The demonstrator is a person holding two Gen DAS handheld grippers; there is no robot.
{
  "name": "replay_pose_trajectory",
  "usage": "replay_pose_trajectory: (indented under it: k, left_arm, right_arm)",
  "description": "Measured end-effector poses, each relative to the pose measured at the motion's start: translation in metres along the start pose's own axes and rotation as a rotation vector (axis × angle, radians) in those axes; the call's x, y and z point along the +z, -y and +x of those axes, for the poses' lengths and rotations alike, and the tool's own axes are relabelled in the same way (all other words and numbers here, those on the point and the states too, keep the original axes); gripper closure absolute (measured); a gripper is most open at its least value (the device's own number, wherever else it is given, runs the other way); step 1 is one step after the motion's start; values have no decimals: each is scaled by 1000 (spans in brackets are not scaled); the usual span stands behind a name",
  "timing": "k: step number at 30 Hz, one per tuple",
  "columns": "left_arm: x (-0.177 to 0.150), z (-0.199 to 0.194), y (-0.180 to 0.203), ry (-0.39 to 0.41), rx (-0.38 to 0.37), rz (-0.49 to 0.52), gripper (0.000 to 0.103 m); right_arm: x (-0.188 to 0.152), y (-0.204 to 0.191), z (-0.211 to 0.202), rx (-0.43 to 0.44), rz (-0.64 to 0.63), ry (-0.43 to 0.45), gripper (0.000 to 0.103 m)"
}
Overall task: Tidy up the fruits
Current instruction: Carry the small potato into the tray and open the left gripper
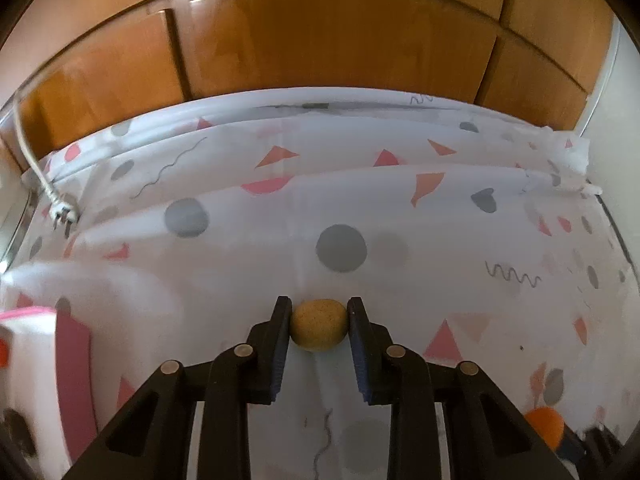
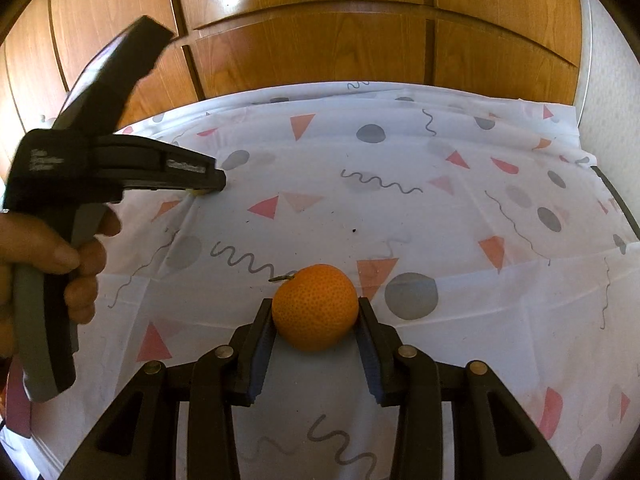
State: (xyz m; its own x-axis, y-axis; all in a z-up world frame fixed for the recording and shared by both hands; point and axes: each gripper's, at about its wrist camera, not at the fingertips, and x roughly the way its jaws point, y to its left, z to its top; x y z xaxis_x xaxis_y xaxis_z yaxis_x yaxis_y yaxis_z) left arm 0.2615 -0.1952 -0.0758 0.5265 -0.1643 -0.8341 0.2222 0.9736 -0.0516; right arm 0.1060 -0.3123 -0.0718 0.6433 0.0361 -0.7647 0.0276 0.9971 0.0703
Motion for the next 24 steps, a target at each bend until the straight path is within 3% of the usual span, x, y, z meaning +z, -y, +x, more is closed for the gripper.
replay_pose_trajectory:
  k: [9,15,21,24]
  left_arm:
    - [-45,-55,-1,47,2,13,75]
    - [-68,-78,9,27,-8,30,75]
    - [-86,-99,0,-16,-23,-50,75]
    - [-99,-110,0,4,-9,-33,75]
  right_arm:
    - [0,-1,0,-3,-3,0,63]
    - [-1,-3,0,-14,-11,-1,63]
    - [1,-4,1,-20,-16,-2,63]
    - [0,-5,0,-25,-20,-3,63]
